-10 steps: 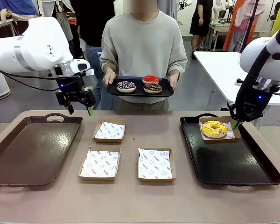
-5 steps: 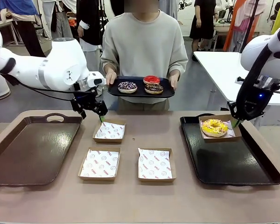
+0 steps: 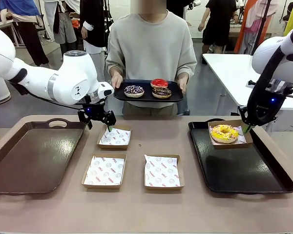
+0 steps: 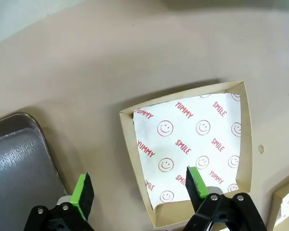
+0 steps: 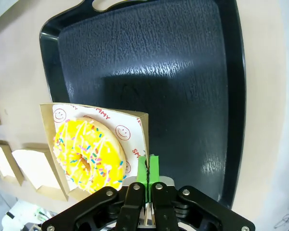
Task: Individually package the donuts and arrange them on the tray.
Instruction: Place the picked Paper togo box on the Handle tray while simultaneously picking up another Paper togo box from the table with the other hand.
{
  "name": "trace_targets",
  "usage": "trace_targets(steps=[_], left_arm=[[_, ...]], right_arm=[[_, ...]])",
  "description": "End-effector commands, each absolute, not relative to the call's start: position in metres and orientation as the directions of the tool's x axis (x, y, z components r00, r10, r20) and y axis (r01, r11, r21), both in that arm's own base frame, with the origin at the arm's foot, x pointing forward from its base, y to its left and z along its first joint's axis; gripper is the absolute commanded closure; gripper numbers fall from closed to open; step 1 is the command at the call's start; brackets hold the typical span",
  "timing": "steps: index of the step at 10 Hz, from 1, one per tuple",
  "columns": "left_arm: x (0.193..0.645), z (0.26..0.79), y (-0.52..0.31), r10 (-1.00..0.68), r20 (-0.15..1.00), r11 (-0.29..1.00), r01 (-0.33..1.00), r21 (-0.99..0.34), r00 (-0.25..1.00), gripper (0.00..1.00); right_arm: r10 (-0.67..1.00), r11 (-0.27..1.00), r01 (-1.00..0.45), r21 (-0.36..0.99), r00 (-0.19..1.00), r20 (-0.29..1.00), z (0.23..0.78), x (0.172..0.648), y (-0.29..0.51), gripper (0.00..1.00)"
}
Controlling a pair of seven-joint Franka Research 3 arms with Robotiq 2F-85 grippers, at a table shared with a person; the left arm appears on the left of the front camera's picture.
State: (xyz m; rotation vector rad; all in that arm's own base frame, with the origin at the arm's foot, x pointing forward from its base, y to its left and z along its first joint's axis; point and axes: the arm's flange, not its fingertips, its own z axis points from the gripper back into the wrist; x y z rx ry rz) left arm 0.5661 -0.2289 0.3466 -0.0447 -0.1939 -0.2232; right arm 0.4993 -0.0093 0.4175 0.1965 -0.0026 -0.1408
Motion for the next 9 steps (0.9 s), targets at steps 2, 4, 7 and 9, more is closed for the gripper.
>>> trace_targets(steps=[2, 4, 7, 9], left_arm=[[0.566, 0.3468, -0.2267, -0.253, 0.185, 0.965, 0.262, -0.025, 0.95, 0.0], [0.566, 0.3468, -0.2267, -0.253, 0.185, 0.965, 0.262, -0.025, 0.95, 0.0], [0.566, 0.3468, -0.2267, -0.253, 0.185, 0.965, 0.262, -0.025, 0.95, 0.0], [0.566, 0.3468, -0.2267, -0.253, 0.185, 0.965, 0.262, -0.025, 0.95, 0.0]], right_arm=[[-0.139, 0.971, 0.138, 0.193, 0.99, -0.011, 0.4169, 0.4951, -0.0091, 0.99], [-0.139, 0.971, 0.138, 0.193, 0.99, -0.011, 0.4169, 0.4951, -0.0091, 0.99], [-0.139, 0.971, 0.138, 0.193, 0.99, -0.011, 0.4169, 0.4951, -0.0091, 0.99], [-0.139, 0.971, 0.138, 0.193, 0.99, -0.011, 0.4169, 0.4951, -0.0091, 0.99]])
